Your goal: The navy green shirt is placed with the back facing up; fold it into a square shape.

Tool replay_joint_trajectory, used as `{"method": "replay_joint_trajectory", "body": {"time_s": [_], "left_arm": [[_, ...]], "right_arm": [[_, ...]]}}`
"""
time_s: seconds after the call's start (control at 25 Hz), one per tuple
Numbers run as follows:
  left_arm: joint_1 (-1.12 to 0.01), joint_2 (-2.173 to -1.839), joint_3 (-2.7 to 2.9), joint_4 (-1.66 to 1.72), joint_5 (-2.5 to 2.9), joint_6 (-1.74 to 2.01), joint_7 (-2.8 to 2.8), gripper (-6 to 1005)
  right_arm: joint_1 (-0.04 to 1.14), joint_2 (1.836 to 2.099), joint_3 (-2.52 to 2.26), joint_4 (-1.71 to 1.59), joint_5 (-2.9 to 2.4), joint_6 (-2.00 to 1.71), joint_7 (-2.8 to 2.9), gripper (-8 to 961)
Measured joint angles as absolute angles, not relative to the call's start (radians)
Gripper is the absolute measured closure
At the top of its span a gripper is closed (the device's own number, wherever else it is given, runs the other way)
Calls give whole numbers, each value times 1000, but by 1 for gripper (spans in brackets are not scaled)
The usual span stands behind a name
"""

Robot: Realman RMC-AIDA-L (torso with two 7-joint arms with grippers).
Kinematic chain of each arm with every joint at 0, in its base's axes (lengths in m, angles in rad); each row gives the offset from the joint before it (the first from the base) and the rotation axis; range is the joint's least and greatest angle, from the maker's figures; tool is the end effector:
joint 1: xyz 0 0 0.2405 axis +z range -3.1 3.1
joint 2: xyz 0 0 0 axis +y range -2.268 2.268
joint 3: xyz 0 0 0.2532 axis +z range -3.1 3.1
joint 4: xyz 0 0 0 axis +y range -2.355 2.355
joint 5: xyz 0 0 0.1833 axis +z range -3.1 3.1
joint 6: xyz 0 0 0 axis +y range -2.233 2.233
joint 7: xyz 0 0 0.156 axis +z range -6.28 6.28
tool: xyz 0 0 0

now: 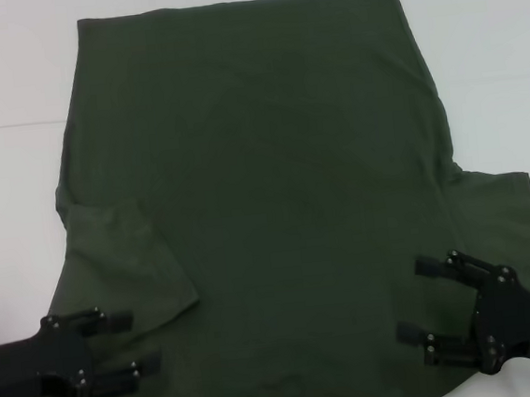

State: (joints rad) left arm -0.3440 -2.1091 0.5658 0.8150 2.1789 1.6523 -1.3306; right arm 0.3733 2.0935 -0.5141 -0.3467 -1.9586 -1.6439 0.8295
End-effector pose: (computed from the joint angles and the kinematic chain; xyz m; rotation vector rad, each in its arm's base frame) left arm -0.2965 0.2566 0.0046 -2.6854 -0.7095 -0.5104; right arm 0.2729 0.2432 -0.0356 -2.5599 0.4383 0.9269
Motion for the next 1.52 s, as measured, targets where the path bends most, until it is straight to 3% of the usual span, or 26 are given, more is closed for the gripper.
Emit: {"method": "replay_joint_trajectory", "body": {"time_s": [0.28,0.52,0.92,1.04,1.28,1.52], "left_arm": [[-337,-2110,568,814,2181,1665,-1325,253],[-350,-2107,563,820,2175,1695,-1331,251],[-358,-2110,568,822,2172,1706,-1316,250],[-358,-2111,564,822,2172,1707,-1295,250],[-358,-2112,558,821,2168,1709,-1279,251],[-358,-2112,555,820,2167,1703,-1277,251]], "right_arm": [[347,2087,-439,-372,-1948,-1679,875,15],[313,2076,-393,-667,-1966,-1768,1418,15],[386,1957,-390,-993,-2286,-1807,2376,16],[435,1936,-390,-997,-2399,-1810,2481,16],[549,1928,-415,-1004,-2615,-1775,2583,24],[643,1948,-463,-1010,-2760,-1752,2625,30]]}}
